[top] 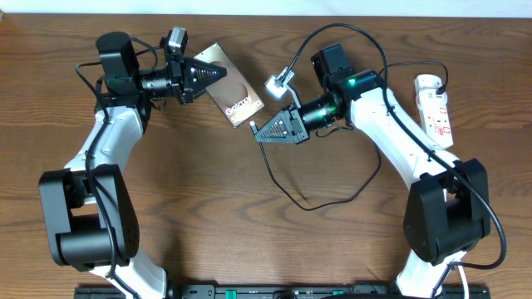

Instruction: Plug charger to phone and switch on socket

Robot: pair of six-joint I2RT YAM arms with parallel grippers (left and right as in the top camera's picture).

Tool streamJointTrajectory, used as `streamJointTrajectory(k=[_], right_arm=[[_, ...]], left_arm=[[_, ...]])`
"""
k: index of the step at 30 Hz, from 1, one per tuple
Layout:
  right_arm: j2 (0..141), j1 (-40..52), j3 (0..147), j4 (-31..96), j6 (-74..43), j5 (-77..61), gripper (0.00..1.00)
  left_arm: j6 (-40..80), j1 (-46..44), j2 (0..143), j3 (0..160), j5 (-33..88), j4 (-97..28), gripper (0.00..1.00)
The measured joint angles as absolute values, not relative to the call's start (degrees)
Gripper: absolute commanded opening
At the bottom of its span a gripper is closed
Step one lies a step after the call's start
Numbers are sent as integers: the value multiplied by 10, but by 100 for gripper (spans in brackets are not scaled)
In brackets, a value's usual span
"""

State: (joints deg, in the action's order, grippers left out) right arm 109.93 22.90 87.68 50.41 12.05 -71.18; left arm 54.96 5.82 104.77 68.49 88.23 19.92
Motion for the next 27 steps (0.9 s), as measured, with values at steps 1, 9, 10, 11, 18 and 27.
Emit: streamJointTrajectory(k=[1, 9, 10, 11, 18, 27], right_arm=[[1099, 229, 877, 507, 121, -712, 1], [1099, 226, 877, 510, 119, -714, 1], [1099, 224, 877, 510, 118, -714, 1], [1099, 222, 877, 509, 116, -715, 1], [1099, 211, 877, 505, 111, -716, 1], [1099, 211, 877, 504, 110, -724, 1]], left_arm=[[549, 58, 1048, 685, 882, 199, 7], [543, 58, 1048, 685, 882, 199, 7], [542, 58, 1048, 685, 882, 199, 7], [542, 58, 1048, 685, 882, 199, 7], [541, 58, 1048, 685, 882, 199, 7], [541, 58, 1048, 685, 882, 199, 7]])
